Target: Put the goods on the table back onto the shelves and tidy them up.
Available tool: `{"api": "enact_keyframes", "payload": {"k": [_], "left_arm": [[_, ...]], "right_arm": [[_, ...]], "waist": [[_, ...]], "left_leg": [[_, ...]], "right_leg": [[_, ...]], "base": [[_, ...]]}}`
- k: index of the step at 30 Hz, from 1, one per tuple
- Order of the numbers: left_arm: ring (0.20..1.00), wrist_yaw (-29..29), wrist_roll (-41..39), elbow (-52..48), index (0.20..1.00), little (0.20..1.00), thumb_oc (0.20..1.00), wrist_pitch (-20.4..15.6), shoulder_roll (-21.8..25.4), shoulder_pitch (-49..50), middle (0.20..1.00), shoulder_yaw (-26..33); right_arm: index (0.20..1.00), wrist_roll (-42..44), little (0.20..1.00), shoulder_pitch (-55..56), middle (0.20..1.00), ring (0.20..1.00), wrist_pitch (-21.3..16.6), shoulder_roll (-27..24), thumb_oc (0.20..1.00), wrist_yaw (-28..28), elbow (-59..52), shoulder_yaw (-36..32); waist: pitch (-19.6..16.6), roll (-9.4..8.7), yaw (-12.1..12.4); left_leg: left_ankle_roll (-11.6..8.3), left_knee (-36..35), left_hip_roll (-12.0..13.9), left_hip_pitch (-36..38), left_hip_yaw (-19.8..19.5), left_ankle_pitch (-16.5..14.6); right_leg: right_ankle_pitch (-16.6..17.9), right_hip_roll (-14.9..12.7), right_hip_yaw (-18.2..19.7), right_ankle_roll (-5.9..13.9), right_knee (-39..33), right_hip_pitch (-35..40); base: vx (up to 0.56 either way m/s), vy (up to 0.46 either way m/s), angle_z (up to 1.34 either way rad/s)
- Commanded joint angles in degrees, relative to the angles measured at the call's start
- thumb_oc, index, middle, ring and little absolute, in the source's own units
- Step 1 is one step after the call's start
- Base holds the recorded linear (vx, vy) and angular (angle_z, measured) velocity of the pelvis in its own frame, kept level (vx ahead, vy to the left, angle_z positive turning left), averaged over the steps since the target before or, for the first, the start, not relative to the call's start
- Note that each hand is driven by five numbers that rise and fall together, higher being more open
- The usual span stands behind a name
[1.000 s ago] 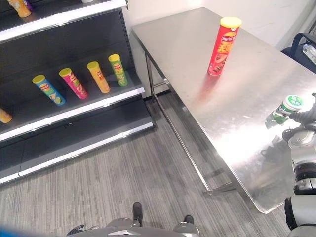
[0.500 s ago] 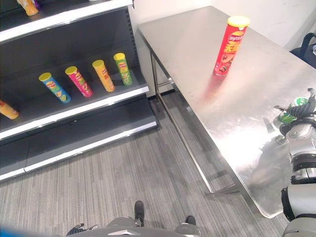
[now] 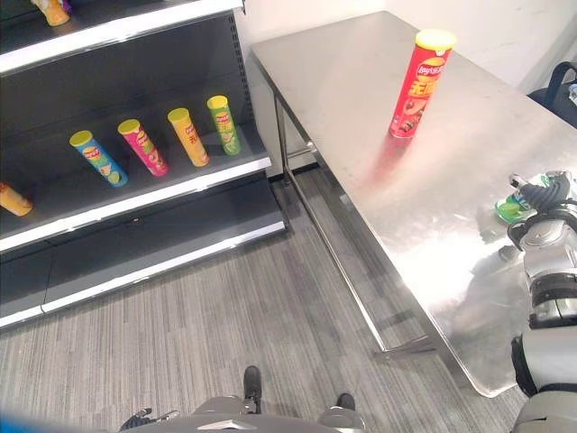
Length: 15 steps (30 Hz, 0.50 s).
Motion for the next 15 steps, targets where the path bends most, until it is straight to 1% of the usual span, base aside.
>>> {"api": "enact_keyframes", "payload": {"k": [1, 3, 4, 5, 6, 7, 8, 9, 10, 11, 12, 13, 14, 15], "left_arm": [[1.000, 0.86, -1.30, 0.32, 1.000, 1.000, 1.000, 0.25, 2.73, -0.43, 1.000, 1.66], [1.000, 0.58, -1.43, -0.45, 1.000, 1.000, 1.000, 0.30, 2.64, 0.14, 1.000, 2.59], [1.000, 0.72, -1.83, -0.79, 1.000, 1.000, 1.000, 0.33, 2.67, -0.10, 1.000, 3.06], [1.000, 0.98, -2.81, -1.52, 1.000, 1.000, 1.000, 0.35, 2.67, -0.93, 1.000, 4.18], [1.000, 0.98, -2.81, -1.54, 1.000, 1.000, 1.000, 0.37, 2.72, -0.99, 1.000, 4.12], [1.000, 1.09, -3.20, -2.23, 1.000, 1.000, 1.000, 0.33, 2.42, -1.86, 1.000, 4.57], [1.000, 1.09, -3.20, -2.22, 1.000, 1.000, 1.000, 0.33, 2.45, -1.94, 1.000, 4.51], [1.000, 1.14, -3.29, -2.48, 1.000, 1.000, 1.000, 0.31, 2.19, -2.07, 1.000, 4.79], [1.000, 1.15, -3.27, -2.60, 1.000, 1.000, 1.000, 0.36, 1.87, -2.33, 1.000, 4.86], [1.000, 1.15, -3.13, -2.86, 1.000, 1.000, 1.000, 0.29, 1.82, -2.64, 1.000, 4.78], [1.000, 1.04, -2.76, -2.90, 1.000, 1.000, 1.000, 0.31, 1.78, -2.86, 1.000, 4.75], [1.000, 1.09, -2.08, -2.70, 1.000, 1.000, 1.000, 0.40, 1.98, -3.26, 1.000, 4.50], [1.000, 1.12, -1.38, -2.65, 1.000, 1.000, 1.000, 0.48, 2.17, -3.61, 1.000, 4.31], [1.000, 0.88, -0.34, -2.62, 1.000, 1.000, 1.000, 0.54, 2.25, -3.75, 1.000, 3.87]], "right_arm": [[0.200, 0.64, 0.200, 2.86, 0.200, 0.200, -3.69, -2.70, 0.200, -2.18, -10.42, -4.40], [0.200, 0.94, 0.200, 6.84, 0.200, 0.200, -5.21, -2.02, 0.200, -2.10, -16.26, -8.46], [0.200, 1.34, 0.200, 7.56, 0.200, 0.200, -5.93, -1.38, 0.200, -2.56, -18.45, -9.56], [0.200, 1.81, 0.200, 9.21, 0.200, 0.200, -7.04, -0.46, 0.200, -2.70, -23.59, -12.07], [0.200, 1.79, 0.200, 9.42, 0.200, 0.200, -6.99, -0.42, 0.200, -2.67, -23.73, -12.32], [0.200, 1.85, 0.200, 10.91, 0.200, 0.200, -7.82, -0.08, 0.200, -2.71, -27.27, -14.06], [0.200, 1.83, 0.200, 11.05, 0.200, 0.200, -7.79, -0.07, 0.200, -2.69, -27.37, -14.26], [0.200, 1.86, 0.200, 11.46, 0.200, 0.200, -7.94, 0.14, 0.200, -2.90, -28.62, -14.90], [0.200, 1.90, 0.200, 11.92, 0.200, 0.200, -8.09, 0.59, 0.200, -2.67, -30.11, -15.55], [0.200, 1.80, 0.200, 12.34, 0.200, 0.200, -8.08, 0.66, 0.200, -2.29, -31.39, -15.83], [0.200, 1.45, 0.200, 13.07, 0.200, 0.200, -7.93, 0.76, 0.200, -1.89, -33.19, -16.43], [0.200, 1.24, 0.200, 13.74, 0.200, 0.200, -7.95, 0.94, 0.200, -1.97, -34.44, -17.08], [0.200, 1.09, 0.200, 13.98, 0.200, 0.200, -8.20, 0.93, 0.200, -1.64, -35.82, -17.35], [0.200, 0.63, 0.200, 14.40, 0.200, 0.200, -8.32, 0.91, 0.200, -0.92, -36.96, -17.43]], "waist": [[-0.04, -1.97, 1.63], [0.06, -2.12, 2.04], [0.65, -2.26, 2.38], [1.59, -2.93, 2.68], [1.49, -2.97, 2.62], [2.16, -3.57, 2.62], [2.07, -3.59, 2.59], [2.04, -3.69, 2.23], [1.90, -3.62, 1.88], [1.86, -3.61, 1.74], [1.70, -3.44, 1.54], [1.75, -3.31, 1.37], [1.31, -3.31, 1.04], [0.95, -2.97, 0.80]], "left_leg": [[-6.04, 2.20, 6.33, 3.37, -1.05, -5.29], [-6.50, 2.50, 7.17, 2.84, -1.54, -4.79], [-7.17, 3.05, 7.61, 1.79, -2.06, -3.67], [-7.85, 4.10, 8.14, -0.53, -2.53, -3.31], [-7.77, 4.15, 8.05, -0.85, -2.71, -3.12], [-7.37, 6.57, 9.49, -2.22, 0.10, -3.38], [-7.28, 6.63, 9.41, -2.53, -0.02, -3.23], [-7.07, 7.00, 10.41, -2.66, 1.99, -2.82], [-7.13, 6.62, 12.01, -2.56, 4.58, -1.93], [-7.89, 6.00, 13.80, -2.22, 6.61, -0.97], [-8.30, 4.68, 14.94, -2.08, 8.41, 0.28], [-8.07, 3.96, 16.15, -2.49, 10.78, 2.15], [-8.75, 3.46, 16.85, -1.99, 11.77, 1.99], [-8.70, 3.15, 17.15, -1.30, 13.06, 1.70]], "right_leg": [[-5.87, -0.04, 2.87, -0.43, 2.71, -1.47], [-6.43, 0.78, 2.32, -0.91, 2.60, -1.30], [-6.62, 0.97, 1.89, -1.07, 2.56, -1.42], [-7.00, 1.09, 0.44, -1.43, 2.65, -1.80], [-6.82, 1.04, 0.28, -1.41, 2.61, -1.98], [-7.22, 0.79, -1.93, -1.50, 2.59, -1.67], [-7.04, 0.74, -2.04, -1.48, 2.56, -1.87], [-6.98, 0.50, -2.91, -1.38, 2.54, -1.82], [-6.84, 0.22, -4.02, -0.98, 2.52, -1.66], [-7.41, -0.20, -4.33, -0.36, 2.39, -0.67], [-7.25, -0.71, -5.24, -0.06, 2.64, -0.53], [-6.48, -1.57, -6.68, 0.07, 3.03, -0.53], [-7.12, -2.18, -6.97, 0.59, 3.12, 0.14], [-6.91, -2.76, -7.91, 0.97, 3.50, 0.44]], "base": [[-0.03, -0.107, 0.05], [-0.06, -0.088, 0.07], [-0.17, -0.106, 0.14], [-0.16, -0.071, 0.14], [-0.16, -0.046, 0.29], [-0.07, 0.008, 0.36], [-0.07, 0.034, 0.51], [-0.02, 0.099, 0.57], [0.06, 0.155, 0.62], [0.07, 0.195, 0.66], [0.04, 0.214, 0.59], [0.05, 0.224, 0.60], [0.06, 0.255, 0.62], [0.12, 0.273, 0.79]]}}
